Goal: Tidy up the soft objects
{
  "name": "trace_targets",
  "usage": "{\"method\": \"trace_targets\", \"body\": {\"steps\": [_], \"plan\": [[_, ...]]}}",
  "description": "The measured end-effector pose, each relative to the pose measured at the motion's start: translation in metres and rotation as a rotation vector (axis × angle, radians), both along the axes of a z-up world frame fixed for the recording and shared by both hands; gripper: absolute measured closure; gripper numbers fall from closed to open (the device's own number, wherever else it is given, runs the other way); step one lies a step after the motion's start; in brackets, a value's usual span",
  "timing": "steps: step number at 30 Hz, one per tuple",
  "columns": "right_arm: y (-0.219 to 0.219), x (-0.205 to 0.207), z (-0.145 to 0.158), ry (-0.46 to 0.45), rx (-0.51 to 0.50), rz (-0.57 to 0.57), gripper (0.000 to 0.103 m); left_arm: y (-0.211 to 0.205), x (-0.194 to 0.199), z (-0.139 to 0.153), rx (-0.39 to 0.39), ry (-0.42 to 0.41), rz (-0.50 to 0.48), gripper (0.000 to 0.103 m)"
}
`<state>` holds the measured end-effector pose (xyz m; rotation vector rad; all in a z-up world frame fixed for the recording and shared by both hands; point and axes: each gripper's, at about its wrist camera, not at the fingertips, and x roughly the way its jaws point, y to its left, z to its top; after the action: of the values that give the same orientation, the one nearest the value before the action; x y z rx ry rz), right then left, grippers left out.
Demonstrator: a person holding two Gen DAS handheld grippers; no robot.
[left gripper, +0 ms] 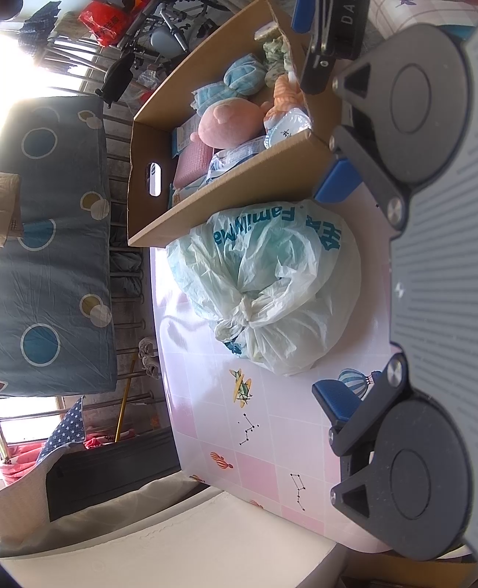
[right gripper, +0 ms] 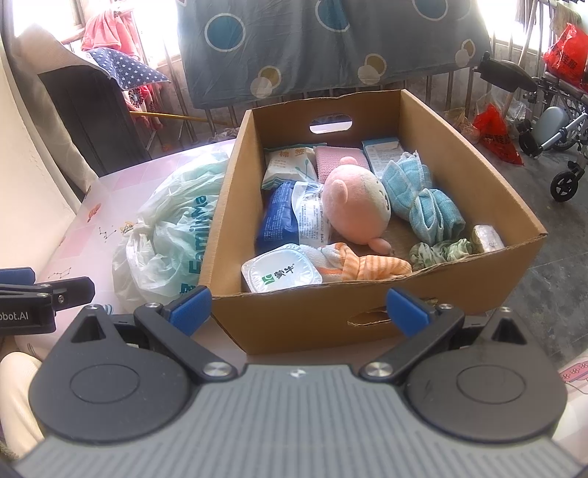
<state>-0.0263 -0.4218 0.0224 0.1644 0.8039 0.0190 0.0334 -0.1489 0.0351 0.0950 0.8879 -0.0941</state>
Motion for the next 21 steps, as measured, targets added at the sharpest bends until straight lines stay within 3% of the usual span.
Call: {"method": "trace_targets", "body": {"steps": [21], "plan": [[0.0005,0.0009,0.001,-0.001,-0.001,0.004,0.001,-0.0011,-0.0001,0.0049,-0.004,-0.003,0.004,0.0]]}}
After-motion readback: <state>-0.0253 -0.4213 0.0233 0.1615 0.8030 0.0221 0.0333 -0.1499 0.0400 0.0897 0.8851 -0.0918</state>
